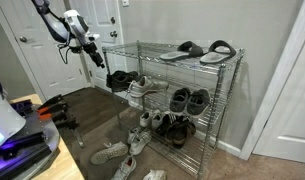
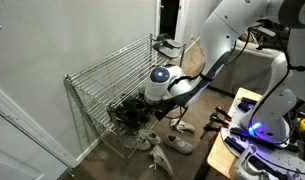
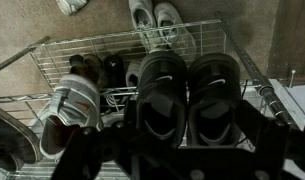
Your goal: Move the two left black shoes from the second rack to the top rack
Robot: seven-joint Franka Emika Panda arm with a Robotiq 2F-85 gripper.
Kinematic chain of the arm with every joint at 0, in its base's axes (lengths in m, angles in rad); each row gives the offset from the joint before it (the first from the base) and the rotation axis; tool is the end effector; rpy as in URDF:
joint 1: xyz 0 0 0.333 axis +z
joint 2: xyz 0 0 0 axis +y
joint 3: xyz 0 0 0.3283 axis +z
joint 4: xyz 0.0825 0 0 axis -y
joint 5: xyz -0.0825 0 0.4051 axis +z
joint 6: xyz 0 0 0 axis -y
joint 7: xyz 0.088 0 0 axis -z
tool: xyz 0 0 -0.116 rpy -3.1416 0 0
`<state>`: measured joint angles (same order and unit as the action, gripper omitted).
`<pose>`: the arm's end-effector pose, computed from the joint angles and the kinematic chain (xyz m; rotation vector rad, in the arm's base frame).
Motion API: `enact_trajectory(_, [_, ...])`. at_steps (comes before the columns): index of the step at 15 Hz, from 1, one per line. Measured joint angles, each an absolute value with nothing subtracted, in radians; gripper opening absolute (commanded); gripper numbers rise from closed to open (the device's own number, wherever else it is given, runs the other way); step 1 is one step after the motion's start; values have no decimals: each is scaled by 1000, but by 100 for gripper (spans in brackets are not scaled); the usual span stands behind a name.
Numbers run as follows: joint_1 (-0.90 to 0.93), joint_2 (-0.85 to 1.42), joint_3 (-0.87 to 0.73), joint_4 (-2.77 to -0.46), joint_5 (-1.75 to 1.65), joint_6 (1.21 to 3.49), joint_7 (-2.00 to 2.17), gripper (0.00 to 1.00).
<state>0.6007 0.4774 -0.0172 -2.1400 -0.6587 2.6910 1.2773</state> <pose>0.4823 0.3392 0.1650 2.9745 -0.1553 0.4364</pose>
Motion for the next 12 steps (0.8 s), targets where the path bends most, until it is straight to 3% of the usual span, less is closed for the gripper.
enact_trajectory(5, [705,592,-110,-2068,-820,2704,1524,100])
enact_trajectory(12, [704,683,-112,-1991,-823,2703,1551,100])
